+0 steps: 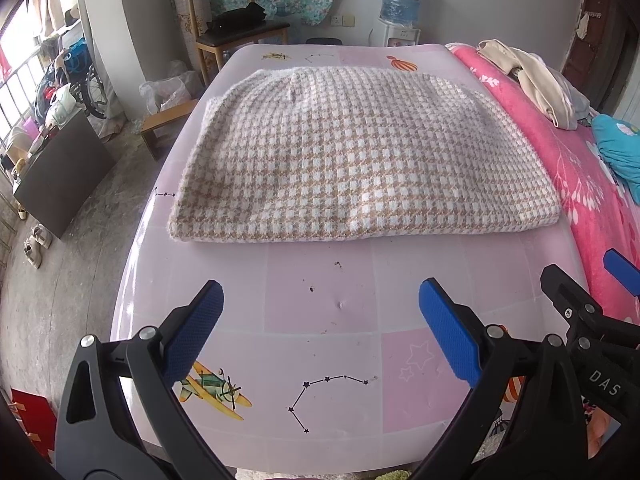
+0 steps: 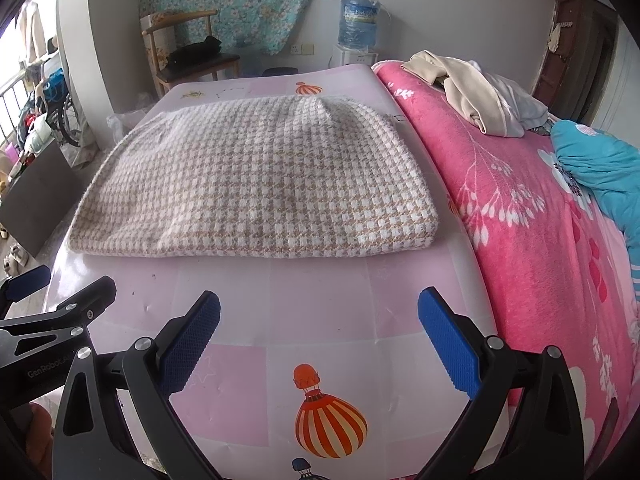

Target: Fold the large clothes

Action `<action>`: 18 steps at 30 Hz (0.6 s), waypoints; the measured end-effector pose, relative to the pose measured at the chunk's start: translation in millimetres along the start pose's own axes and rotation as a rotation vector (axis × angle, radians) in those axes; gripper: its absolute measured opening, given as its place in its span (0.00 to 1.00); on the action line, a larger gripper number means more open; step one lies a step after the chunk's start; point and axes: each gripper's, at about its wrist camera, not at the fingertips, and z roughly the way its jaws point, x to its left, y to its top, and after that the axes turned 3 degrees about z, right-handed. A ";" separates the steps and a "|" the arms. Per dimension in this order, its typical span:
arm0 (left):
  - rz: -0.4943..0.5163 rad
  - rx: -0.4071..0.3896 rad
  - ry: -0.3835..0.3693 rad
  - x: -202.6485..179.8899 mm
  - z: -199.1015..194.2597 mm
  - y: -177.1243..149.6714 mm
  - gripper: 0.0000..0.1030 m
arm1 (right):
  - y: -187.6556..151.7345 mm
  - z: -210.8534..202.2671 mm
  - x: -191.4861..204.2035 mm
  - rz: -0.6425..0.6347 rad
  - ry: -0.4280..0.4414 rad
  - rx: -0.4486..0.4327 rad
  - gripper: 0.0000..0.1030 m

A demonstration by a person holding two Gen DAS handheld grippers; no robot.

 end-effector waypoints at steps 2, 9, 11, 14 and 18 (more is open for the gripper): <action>0.000 -0.001 -0.001 0.1 0.1 -0.1 0.92 | 0.0 -0.2 0.2 0.000 0.001 0.000 0.94; 0.002 -0.004 0.001 -0.1 -0.1 -0.3 0.92 | 0.2 -0.4 0.2 -0.003 -0.002 -0.001 0.94; 0.003 -0.005 0.001 -0.6 -1.2 -0.3 0.92 | 0.3 -0.7 -0.1 0.000 -0.003 -0.001 0.94; 0.004 -0.007 0.000 -0.7 -2.4 -0.3 0.92 | 0.5 -1.3 -1.3 0.001 -0.005 -0.002 0.94; 0.004 -0.006 0.000 -0.8 -2.4 -0.3 0.92 | 0.7 -2.1 -3.4 0.004 -0.006 -0.002 0.94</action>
